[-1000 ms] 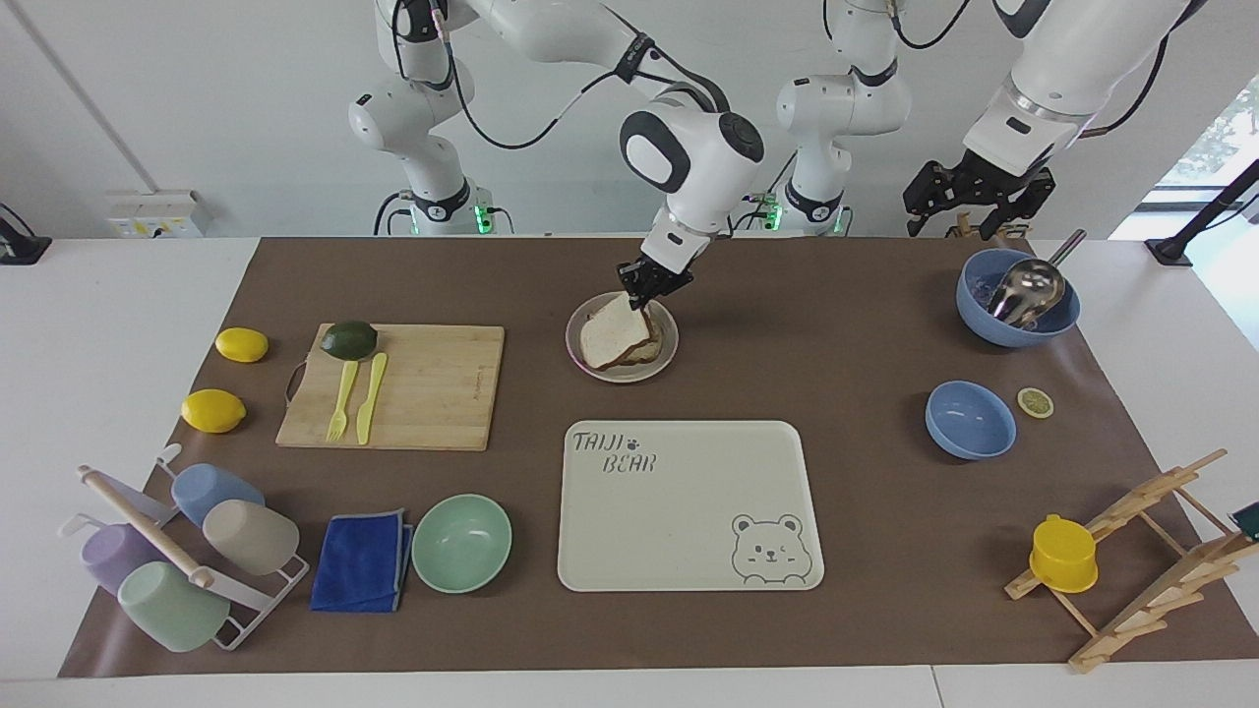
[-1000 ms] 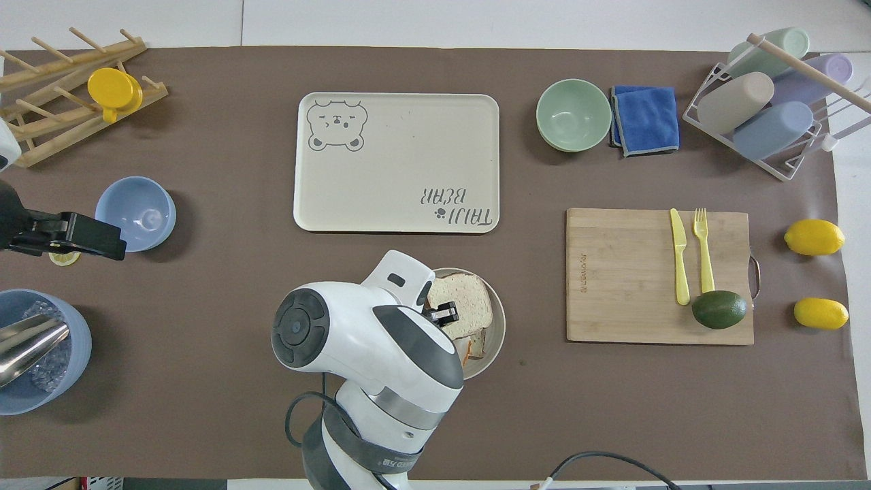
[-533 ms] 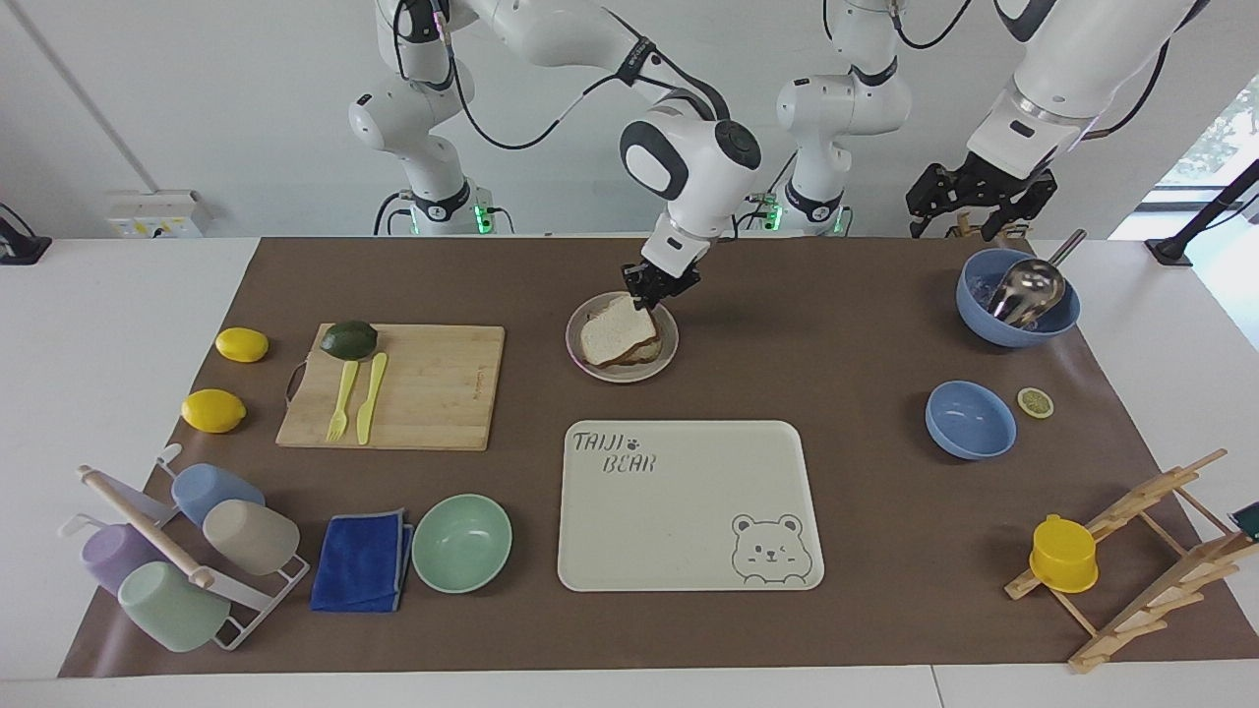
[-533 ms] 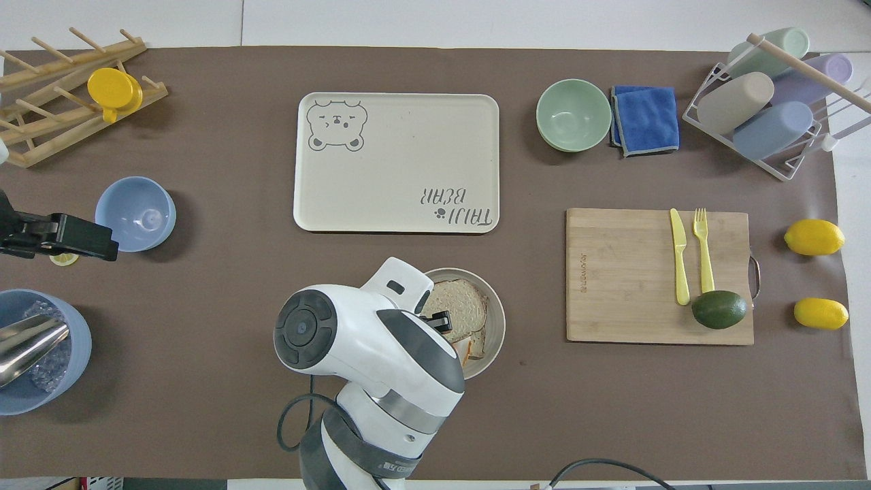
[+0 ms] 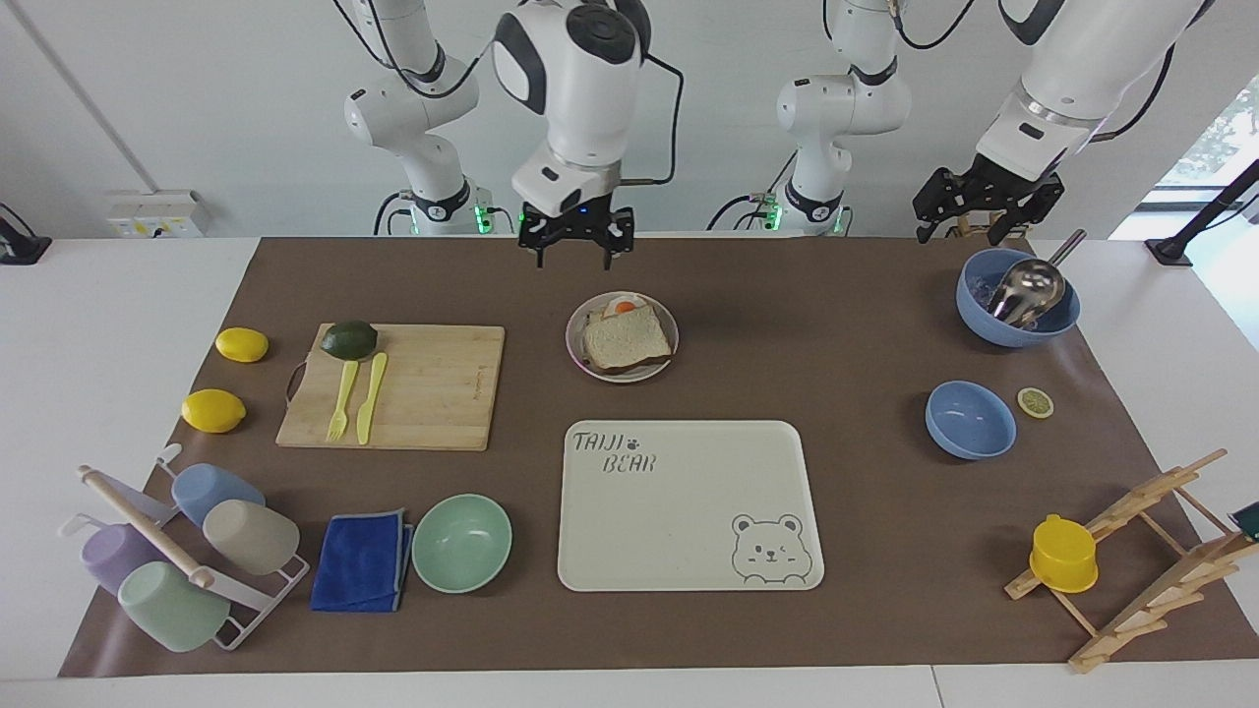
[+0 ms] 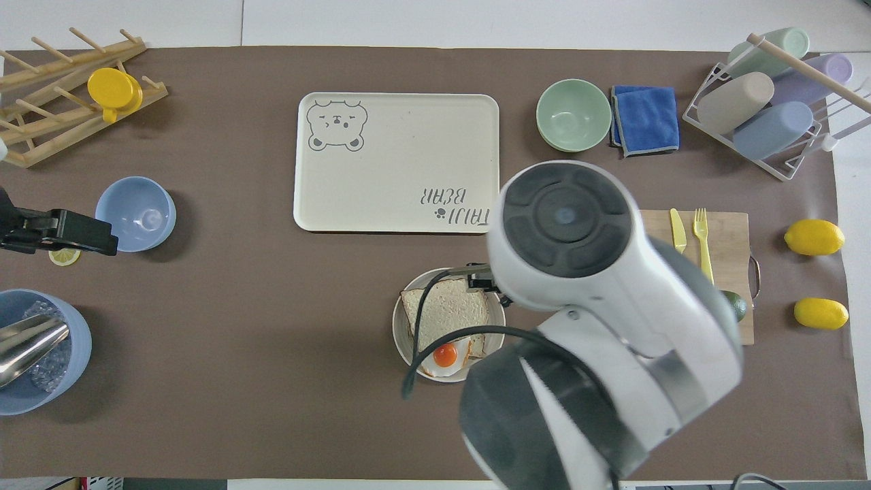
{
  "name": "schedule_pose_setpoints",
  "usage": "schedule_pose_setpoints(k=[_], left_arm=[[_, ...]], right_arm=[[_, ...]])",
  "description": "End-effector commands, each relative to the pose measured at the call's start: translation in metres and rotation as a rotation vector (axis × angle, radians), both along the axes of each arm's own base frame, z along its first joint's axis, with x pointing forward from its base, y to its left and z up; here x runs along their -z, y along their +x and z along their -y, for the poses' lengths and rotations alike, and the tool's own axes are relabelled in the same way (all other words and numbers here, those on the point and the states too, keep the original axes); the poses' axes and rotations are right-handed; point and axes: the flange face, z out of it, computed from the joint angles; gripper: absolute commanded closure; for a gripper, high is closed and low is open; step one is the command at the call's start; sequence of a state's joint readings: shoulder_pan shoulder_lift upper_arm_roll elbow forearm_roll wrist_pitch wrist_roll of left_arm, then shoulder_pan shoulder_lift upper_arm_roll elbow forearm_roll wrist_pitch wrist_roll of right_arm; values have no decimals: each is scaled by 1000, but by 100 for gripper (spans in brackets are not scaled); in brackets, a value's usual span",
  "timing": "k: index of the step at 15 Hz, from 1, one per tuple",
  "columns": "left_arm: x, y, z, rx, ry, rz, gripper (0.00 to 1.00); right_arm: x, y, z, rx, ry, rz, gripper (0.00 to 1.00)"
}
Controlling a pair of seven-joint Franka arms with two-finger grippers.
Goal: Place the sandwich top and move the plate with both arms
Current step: 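Release the bread and withdraw the right gripper while the left gripper reaches out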
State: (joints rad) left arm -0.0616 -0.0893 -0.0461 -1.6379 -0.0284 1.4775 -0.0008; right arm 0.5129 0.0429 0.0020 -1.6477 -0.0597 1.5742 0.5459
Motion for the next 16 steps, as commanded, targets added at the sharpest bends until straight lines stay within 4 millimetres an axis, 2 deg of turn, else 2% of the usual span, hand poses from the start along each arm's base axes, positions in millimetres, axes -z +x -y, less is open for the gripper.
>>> schedule_pose_setpoints(k=[1, 4, 5, 7, 8, 9, 10, 13, 14, 16], left_arm=[[13, -17, 1, -17, -1, 21, 0], [35, -17, 12, -25, 1, 7, 0], [46, -18, 22, -8, 0, -1, 0], [69, -25, 39, 2, 3, -6, 0], [83, -29, 53, -5, 6, -8, 0], [96, -33, 69, -11, 9, -7, 0], [115, -37, 85, -38, 3, -1, 0], [161, -55, 135, -67, -36, 3, 0], [176, -65, 153, -53, -38, 8, 0], [214, -81, 189, -55, -43, 14, 0]], right_arm=[[-26, 8, 76, 56, 55, -23, 0], [-54, 11, 134, 46, 61, -56, 0], [-62, 13, 148, 52, 51, -58, 0], [-63, 23, 176, 76, 44, -42, 0], [-62, 28, 198, 75, 39, -41, 0], [-57, 35, 229, 39, 51, -47, 0], [-53, 39, 249, -14, 55, -50, 0], [-55, 41, 248, -45, 42, -42, 0], [-49, 46, 246, -49, 41, -45, 0], [-39, 53, 255, -30, 47, -67, 0]])
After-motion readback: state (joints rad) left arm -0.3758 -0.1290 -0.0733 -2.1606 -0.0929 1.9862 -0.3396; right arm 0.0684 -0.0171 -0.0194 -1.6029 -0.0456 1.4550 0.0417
